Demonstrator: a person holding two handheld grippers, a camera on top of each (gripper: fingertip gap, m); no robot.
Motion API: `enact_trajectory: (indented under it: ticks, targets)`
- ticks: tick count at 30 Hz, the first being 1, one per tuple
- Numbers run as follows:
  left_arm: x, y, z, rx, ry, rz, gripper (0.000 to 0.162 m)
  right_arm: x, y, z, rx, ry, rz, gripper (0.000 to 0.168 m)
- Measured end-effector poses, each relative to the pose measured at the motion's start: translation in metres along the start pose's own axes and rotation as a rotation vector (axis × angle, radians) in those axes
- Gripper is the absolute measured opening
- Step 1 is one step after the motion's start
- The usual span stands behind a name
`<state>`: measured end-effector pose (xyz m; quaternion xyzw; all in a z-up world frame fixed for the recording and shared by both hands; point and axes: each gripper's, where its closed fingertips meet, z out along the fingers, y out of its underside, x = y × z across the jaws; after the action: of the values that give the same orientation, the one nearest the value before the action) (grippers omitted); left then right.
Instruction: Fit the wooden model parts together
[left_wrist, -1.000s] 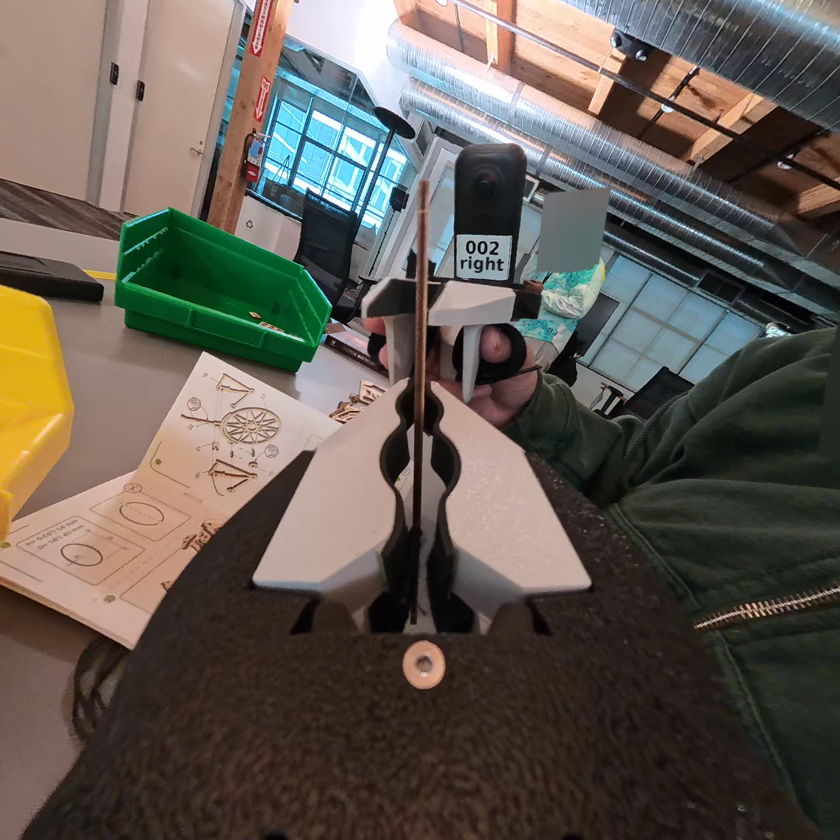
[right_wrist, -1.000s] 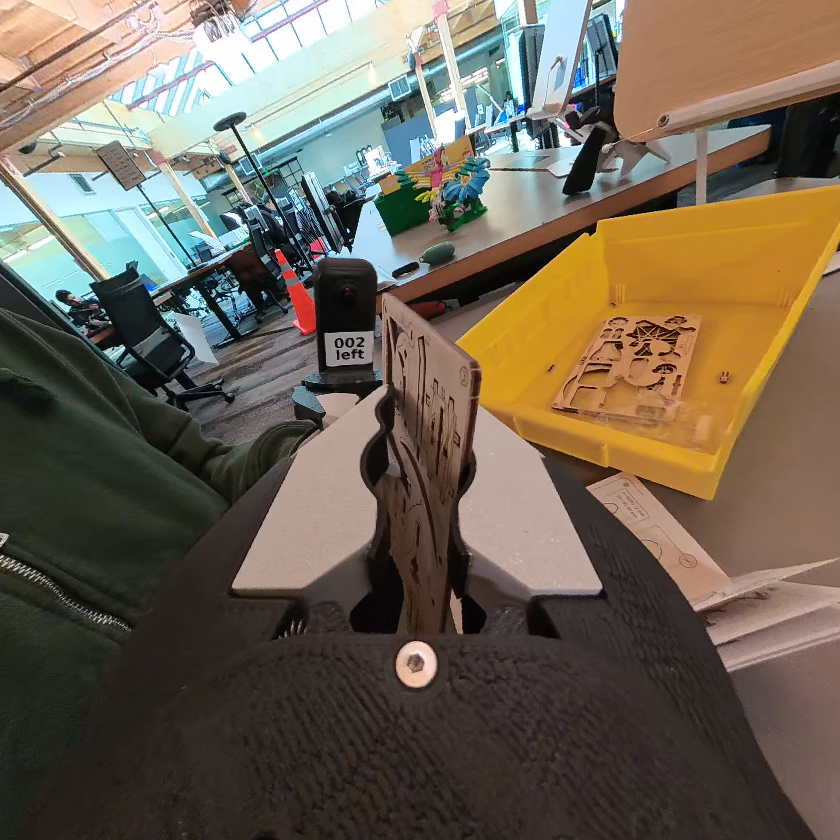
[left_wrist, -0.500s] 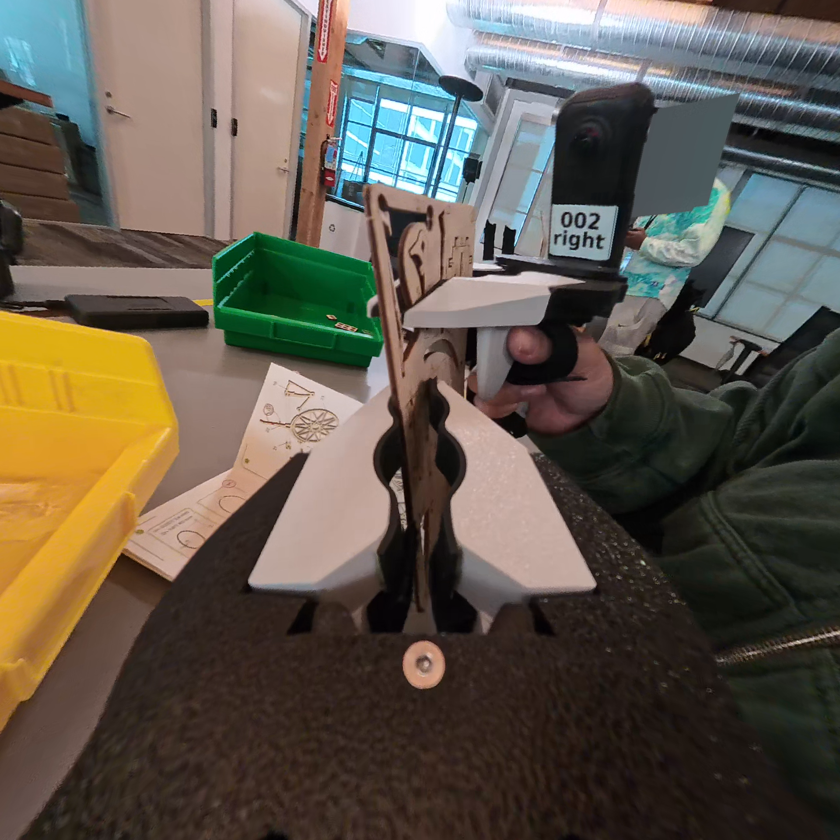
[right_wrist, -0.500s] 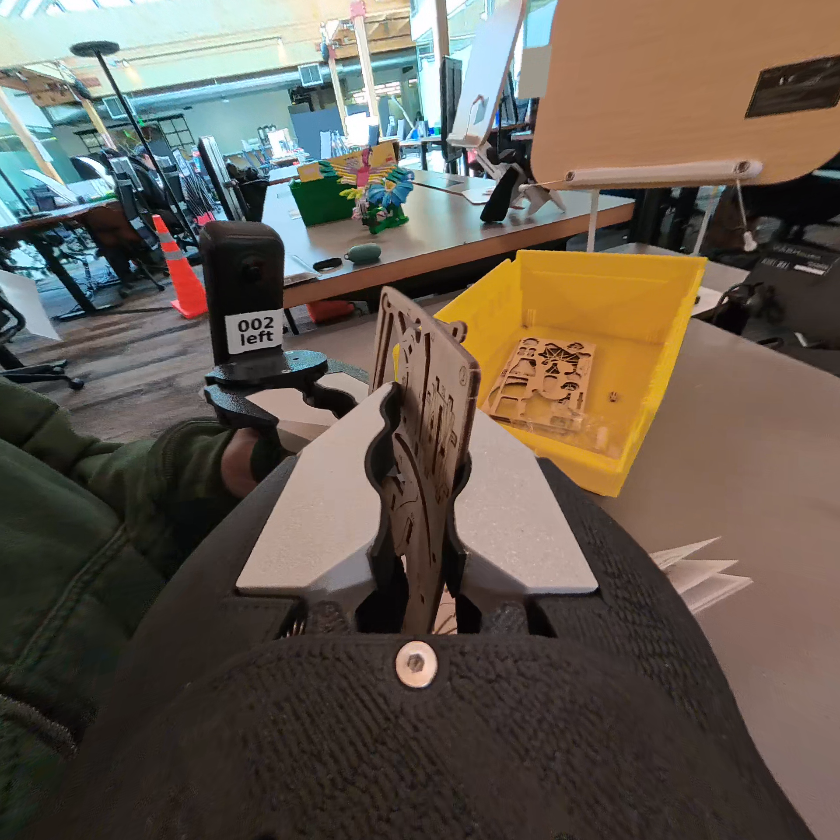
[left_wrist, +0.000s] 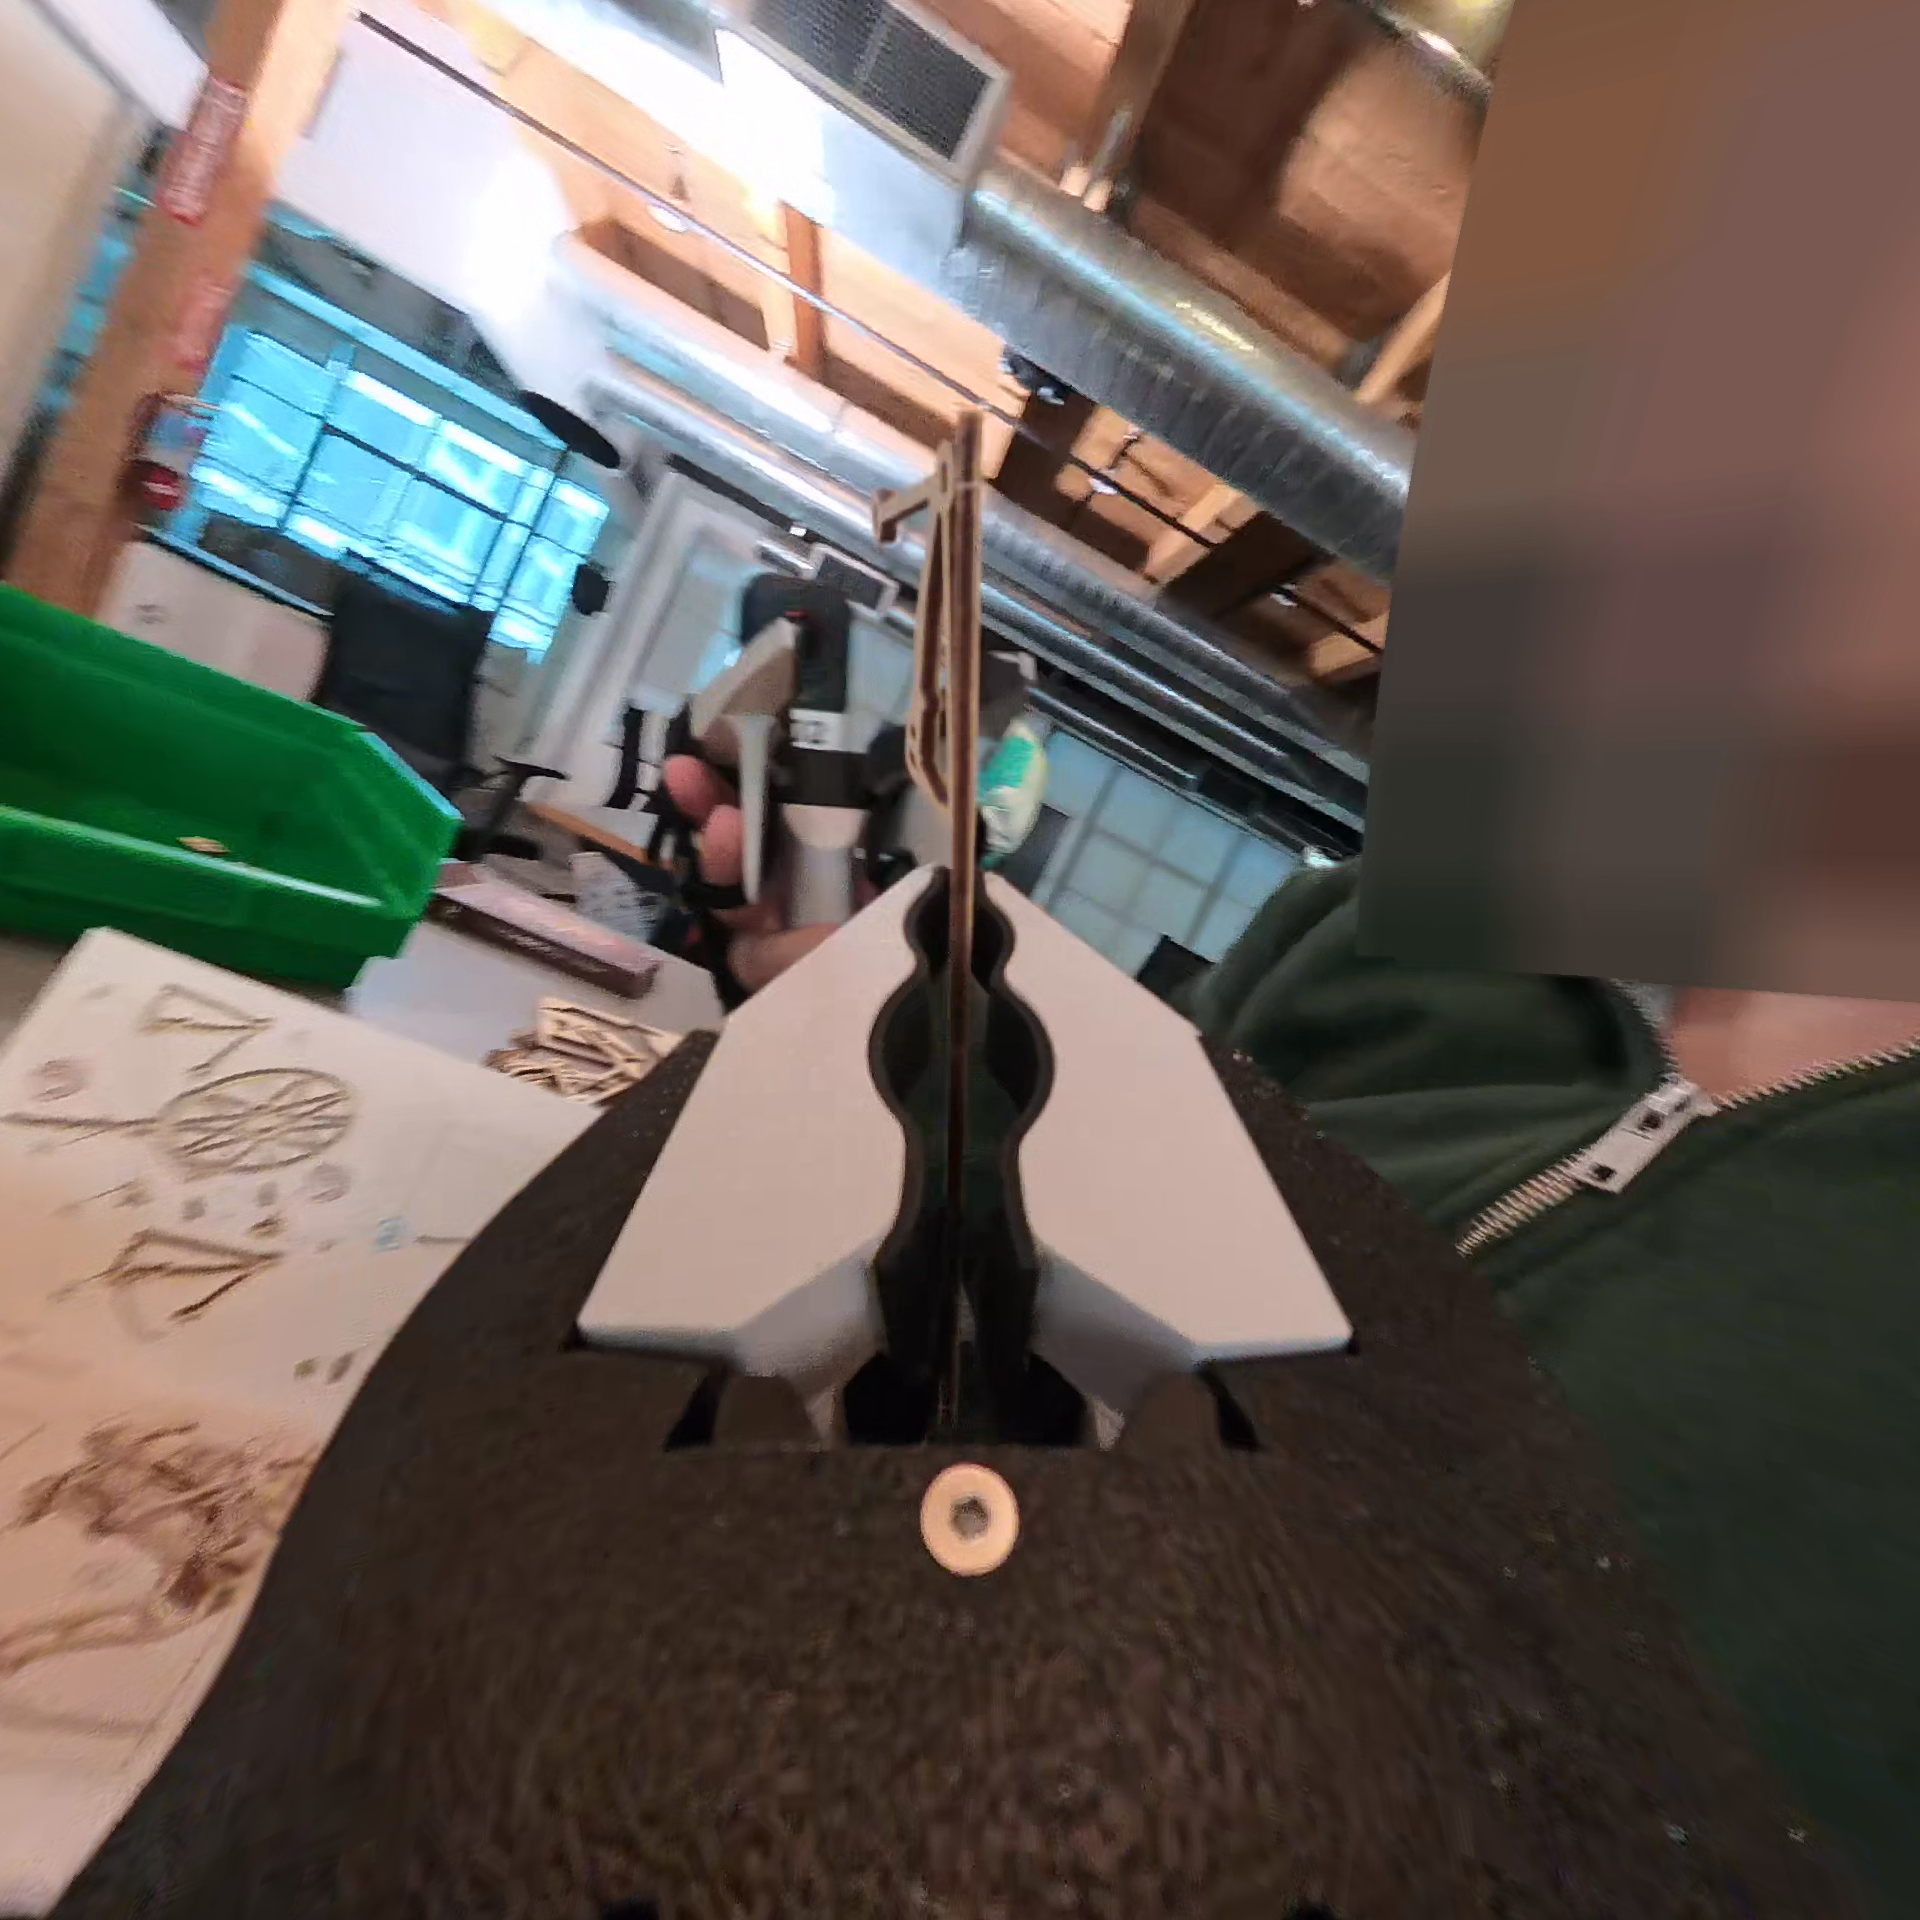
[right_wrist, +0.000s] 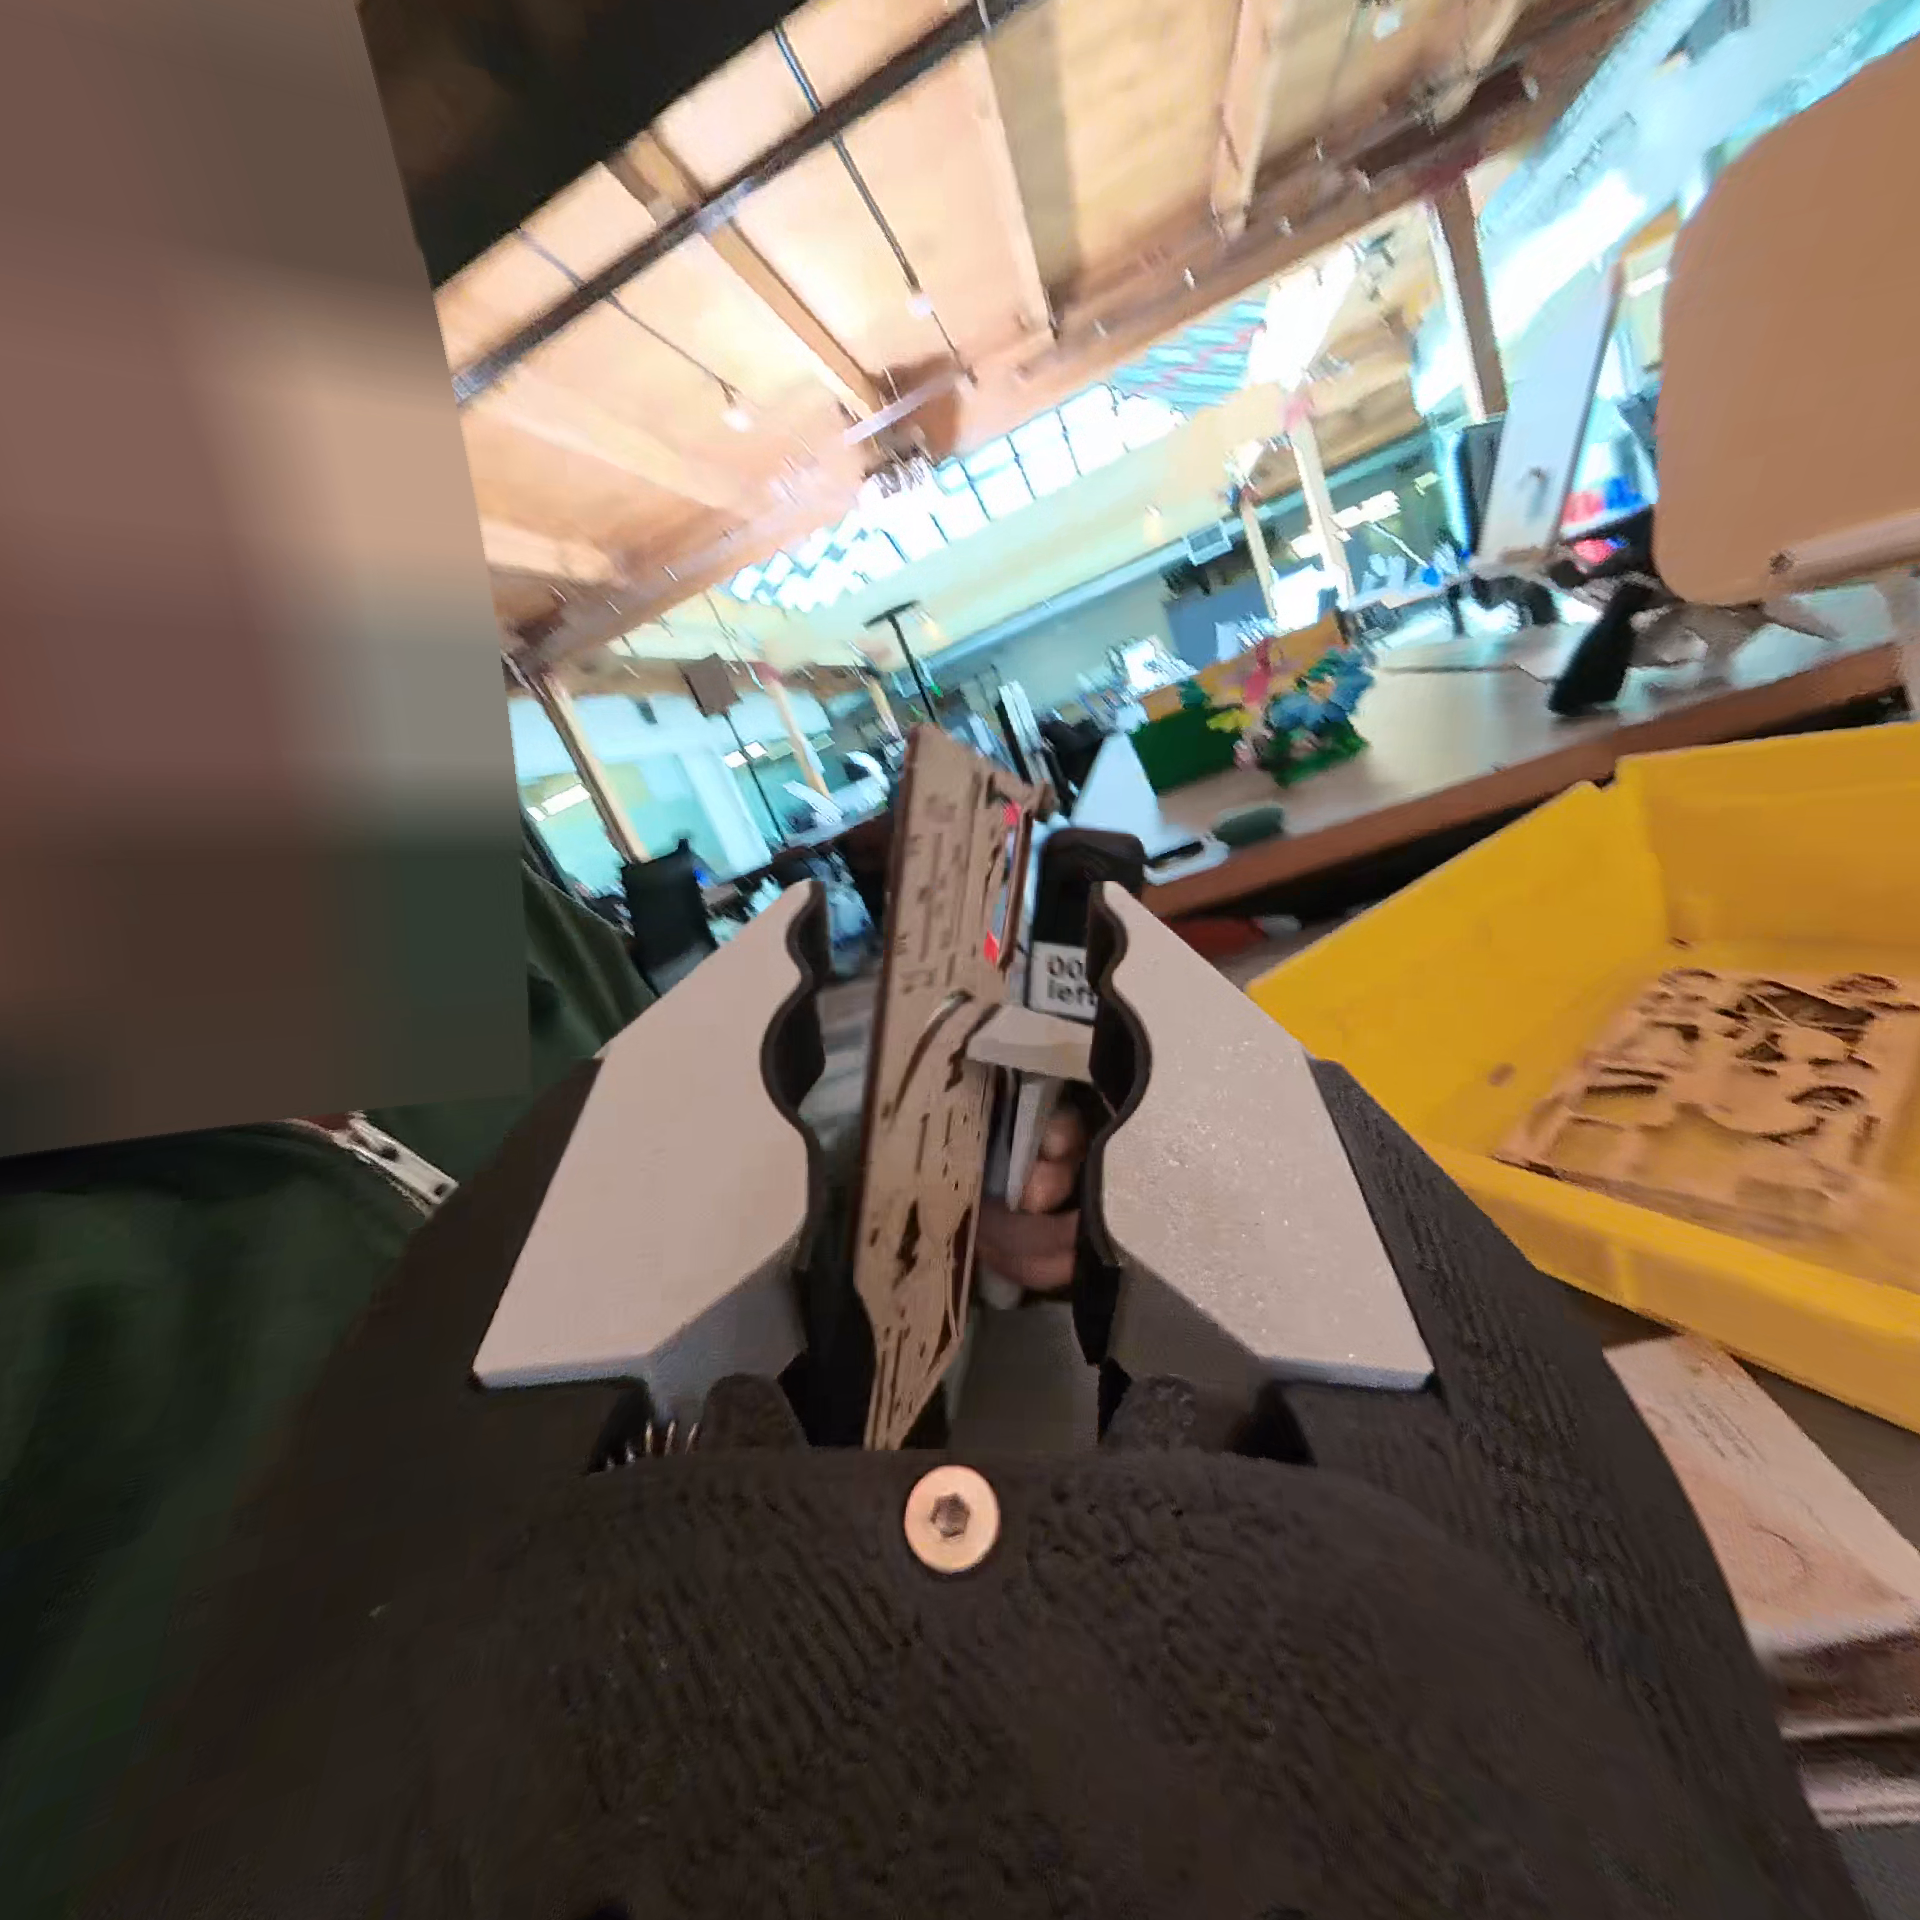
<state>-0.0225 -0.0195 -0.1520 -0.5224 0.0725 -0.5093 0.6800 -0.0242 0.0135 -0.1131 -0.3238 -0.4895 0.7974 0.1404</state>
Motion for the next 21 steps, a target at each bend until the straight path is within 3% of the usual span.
enact_trajectory:
  ticks: [3,5,17,21]
  targets:
    - [0.016,0.011,0.008,-0.055,0.099,-0.003,0.001,-0.001,-0.015,-0.006,0.088,-0.054,0.083,0.038]
    - [0.022,0.018,0.013,-0.091,0.13,0.004,0.001,0.004,-0.008,-0.002,0.042,-0.027,0.1,0.034]
    - [0.019,0.029,0.015,-0.148,0.113,-0.002,0.0,-0.011,0.016,0.019,-0.091,-0.068,0.102,0.02]
    - [0.018,0.033,0.016,-0.172,0.106,-0.006,0.001,-0.014,0.021,0.021,-0.119,-0.068,0.068,0.007]
